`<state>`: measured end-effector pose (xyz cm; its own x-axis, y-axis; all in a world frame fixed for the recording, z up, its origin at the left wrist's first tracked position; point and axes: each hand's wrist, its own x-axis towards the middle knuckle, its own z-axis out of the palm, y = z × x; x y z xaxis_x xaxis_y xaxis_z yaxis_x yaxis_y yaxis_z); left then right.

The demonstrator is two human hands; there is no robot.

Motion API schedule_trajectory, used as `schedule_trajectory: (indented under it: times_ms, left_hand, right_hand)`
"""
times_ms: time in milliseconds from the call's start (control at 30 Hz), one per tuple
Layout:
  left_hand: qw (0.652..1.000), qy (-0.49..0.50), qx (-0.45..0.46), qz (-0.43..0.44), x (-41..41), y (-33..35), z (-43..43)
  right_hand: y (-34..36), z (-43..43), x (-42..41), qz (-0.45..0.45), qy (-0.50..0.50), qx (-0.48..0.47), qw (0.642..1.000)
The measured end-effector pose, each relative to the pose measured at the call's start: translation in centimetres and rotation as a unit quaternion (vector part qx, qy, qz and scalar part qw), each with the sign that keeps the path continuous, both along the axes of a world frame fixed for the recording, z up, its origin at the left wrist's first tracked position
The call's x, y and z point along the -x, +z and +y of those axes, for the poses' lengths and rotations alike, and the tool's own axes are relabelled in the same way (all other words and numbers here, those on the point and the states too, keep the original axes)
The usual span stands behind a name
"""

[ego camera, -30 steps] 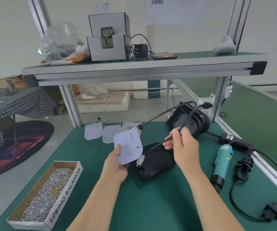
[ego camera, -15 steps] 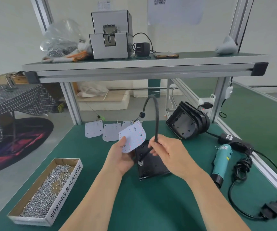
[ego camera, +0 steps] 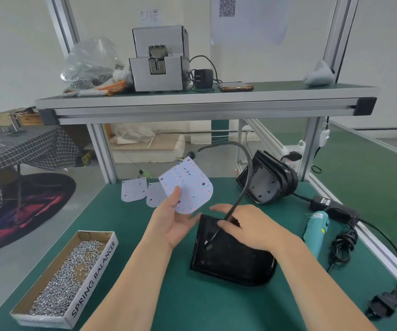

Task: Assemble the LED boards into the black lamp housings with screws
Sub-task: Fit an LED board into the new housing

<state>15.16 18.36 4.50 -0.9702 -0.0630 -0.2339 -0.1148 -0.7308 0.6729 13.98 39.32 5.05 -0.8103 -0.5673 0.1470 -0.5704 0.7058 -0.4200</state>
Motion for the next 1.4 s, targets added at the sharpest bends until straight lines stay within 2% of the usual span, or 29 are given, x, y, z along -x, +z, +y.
schedule_trajectory:
  times_ms: [67,133,233,333,367,400,433,500,533,567,600,633,667,733,767,833,967,1033,1067,1133,1200,1233,1333,1367,1400]
  left_hand:
    - [0.999,0.038,0.006,0.024,-0.8,-0.1,-0.5]
    - [0.998,0.045,0.007,0.038,-2.0,-0.6,-0.8]
    - [0.999,-0.023,0.028,0.001,-3.8,-1.9,0.1]
    - [0.995,-0.095,0.031,-0.026,-4.4,-2.2,1.9]
    - [0.994,-0.096,0.038,-0.027,-4.4,-2.1,2.1]
    - [0.994,-0.090,0.048,-0.027,-4.3,-2.0,2.1]
    - [0.995,-0.084,0.056,-0.025,-4.2,-1.8,1.8]
    - [0.994,-0.084,0.062,-0.017,-4.0,-1.5,0.9]
    - [0.994,-0.090,0.064,-0.011,-4.0,-1.4,0.5]
    - [0.993,-0.098,0.068,-0.007,-4.0,-1.4,0.2]
    - [0.992,-0.107,0.073,-0.005,-4.1,-1.3,0.1]
    - [0.990,-0.116,0.074,-0.005,-4.2,-1.3,0.1]
    - [0.990,-0.124,0.073,-0.007,-4.3,-1.3,0.2]
    - [0.989,-0.128,0.072,-0.007,-4.5,-1.3,0.1]
    - [0.989,-0.127,0.073,-0.005,-4.6,-1.4,-0.1]
    - [0.989,-0.128,0.078,-0.003,-4.8,-1.3,-0.4]
    - [0.985,-0.138,0.107,-0.012,-5.3,-1.1,-0.8]
    - [0.985,-0.129,0.111,-0.005,-5.4,-0.7,-1.4]
    - [0.987,-0.117,0.114,0.001,-5.5,-0.3,-1.9]
    - [0.990,-0.092,0.109,0.017,-5.4,0.8,-3.2]
    - [0.992,-0.071,0.100,0.042,-5.3,2.2,-4.7]
    - [0.991,-0.062,0.103,0.058,-5.2,2.8,-5.5]
    - [0.987,-0.059,0.122,0.082,-5.2,4.1,-7.7]
    - [0.986,-0.066,0.132,0.082,-5.4,4.2,-8.2]
    - [0.984,-0.074,0.143,0.082,-5.5,4.2,-8.6]
  right_hand:
    - [-0.6,0.4,0.1,0.022,-0.067,0.069,0.995]
    - [-1.0,0.6,0.2,0.050,-0.168,0.137,0.975]
    - [-1.3,-0.3,-0.7,0.046,-0.274,0.225,0.934]
    - [-1.3,-1.5,-1.7,0.059,-0.273,0.268,0.922]
    - [-1.3,-1.6,-2.0,0.028,-0.241,0.303,0.922]
    - [-1.2,-1.6,-2.0,-0.051,-0.186,0.365,0.911]
    - [-1.1,-1.3,-2.1,-0.166,-0.105,0.441,0.876]
    - [-1.2,0.0,-2.1,-0.352,0.060,0.565,0.744]
    - [-1.3,0.6,-1.9,-0.409,0.095,0.607,0.675]
    - [-1.6,0.8,-1.8,-0.444,0.108,0.633,0.625]
    - [-1.8,0.7,-1.8,-0.465,0.106,0.648,0.594]
    - [-2.1,0.3,-1.9,-0.464,0.091,0.652,0.593]
    - [-2.4,-0.2,-1.9,-0.440,0.068,0.639,0.627]
    - [-2.7,-1.2,-2.1,-0.337,0.029,0.574,0.746]
    - [-2.8,-1.5,-2.3,-0.289,0.021,0.536,0.793]
    - [-2.5,-2.0,-2.6,-0.235,-0.009,0.469,0.851]
    - [-1.6,-2.6,-2.4,-0.153,-0.094,0.387,0.904]
    - [-1.1,-2.7,-2.3,-0.094,-0.109,0.310,0.940]
    - [-1.3,-2.5,-2.1,-0.071,-0.104,0.245,0.961]
    - [-2.2,-2.0,-2.0,-0.090,-0.100,0.069,0.989]
    - [-3.3,-1.6,-2.1,-0.130,-0.115,-0.083,0.981]
    - [-3.7,-1.5,-2.3,-0.137,-0.132,-0.121,0.974]
    - [-3.3,-1.1,-1.9,-0.124,-0.141,-0.152,0.970]
    - [-2.8,-0.9,-1.5,-0.131,-0.135,-0.100,0.977]
    - [-2.0,-0.7,-1.2,-0.164,-0.140,0.018,0.976]
